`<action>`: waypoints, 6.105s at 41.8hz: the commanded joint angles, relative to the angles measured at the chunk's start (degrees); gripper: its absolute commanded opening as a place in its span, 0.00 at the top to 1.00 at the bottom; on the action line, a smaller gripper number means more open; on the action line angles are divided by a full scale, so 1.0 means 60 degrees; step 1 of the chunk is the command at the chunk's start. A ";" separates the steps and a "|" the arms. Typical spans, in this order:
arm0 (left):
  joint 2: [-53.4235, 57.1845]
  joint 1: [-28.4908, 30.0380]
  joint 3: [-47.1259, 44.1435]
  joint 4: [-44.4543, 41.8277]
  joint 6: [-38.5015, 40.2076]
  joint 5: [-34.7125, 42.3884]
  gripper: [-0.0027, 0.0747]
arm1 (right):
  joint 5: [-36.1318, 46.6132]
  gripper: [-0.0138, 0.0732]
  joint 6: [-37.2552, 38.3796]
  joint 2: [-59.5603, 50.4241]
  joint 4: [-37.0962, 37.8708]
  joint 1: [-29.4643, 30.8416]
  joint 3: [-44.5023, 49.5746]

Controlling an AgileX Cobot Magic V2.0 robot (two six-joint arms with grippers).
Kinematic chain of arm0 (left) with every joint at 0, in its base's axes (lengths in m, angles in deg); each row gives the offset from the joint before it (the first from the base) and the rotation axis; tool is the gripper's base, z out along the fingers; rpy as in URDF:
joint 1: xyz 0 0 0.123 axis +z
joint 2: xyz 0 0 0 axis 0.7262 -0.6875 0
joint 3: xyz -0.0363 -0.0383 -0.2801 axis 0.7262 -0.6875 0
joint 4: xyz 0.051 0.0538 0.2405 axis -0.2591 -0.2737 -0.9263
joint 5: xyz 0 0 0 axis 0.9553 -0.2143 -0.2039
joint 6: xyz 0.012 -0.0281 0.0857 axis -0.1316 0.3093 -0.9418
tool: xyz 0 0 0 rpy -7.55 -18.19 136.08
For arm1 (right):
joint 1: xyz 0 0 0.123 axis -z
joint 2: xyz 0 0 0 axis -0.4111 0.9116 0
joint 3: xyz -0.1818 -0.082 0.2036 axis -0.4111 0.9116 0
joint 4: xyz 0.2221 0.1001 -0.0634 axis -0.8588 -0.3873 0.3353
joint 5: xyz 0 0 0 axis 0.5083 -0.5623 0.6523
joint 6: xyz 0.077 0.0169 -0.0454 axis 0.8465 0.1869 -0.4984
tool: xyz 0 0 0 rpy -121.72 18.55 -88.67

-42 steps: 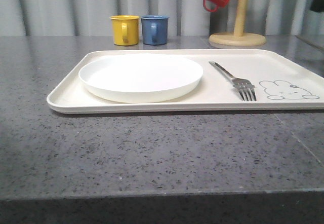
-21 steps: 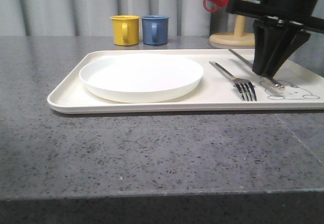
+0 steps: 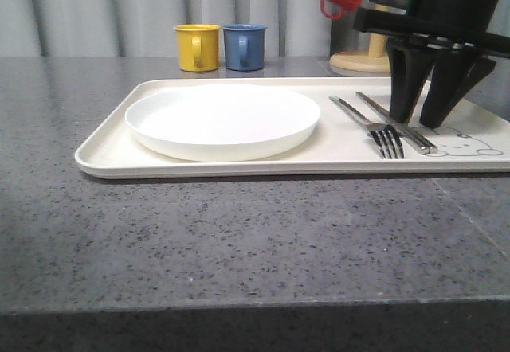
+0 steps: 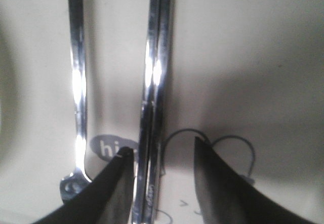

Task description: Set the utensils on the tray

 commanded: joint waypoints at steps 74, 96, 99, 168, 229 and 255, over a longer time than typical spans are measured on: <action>0.0004 -0.0068 0.0227 0.0091 0.0123 0.0763 0.41 | 0.1352 0.76 -0.2244 -0.0198 0.2425 0.5051 0.0288; 0.0004 -0.0068 0.0227 0.0091 0.0123 0.0763 0.41 | -0.0991 0.84 -0.2094 -0.1663 -0.0508 0.3030 0.0298; 0.0004 -0.0068 0.0227 0.0091 0.0123 0.0763 0.41 | -0.1046 0.84 -0.1380 -0.1676 -0.0518 0.2429 0.0305; 0.0004 -0.0068 0.0227 0.0091 0.0123 0.0763 0.41 | 0.1045 0.53 -0.1786 -0.5108 0.0257 -0.0253 0.2024; 0.0004 -0.0068 0.0154 0.0091 0.0123 0.0683 0.62 | 0.1573 0.55 -0.1786 -1.4224 0.0621 -0.0304 0.6873; 0.0004 -0.0068 0.0154 0.0091 0.0123 0.0683 0.99 | 0.1493 0.92 -0.1786 -1.4224 0.0566 -0.0304 0.6873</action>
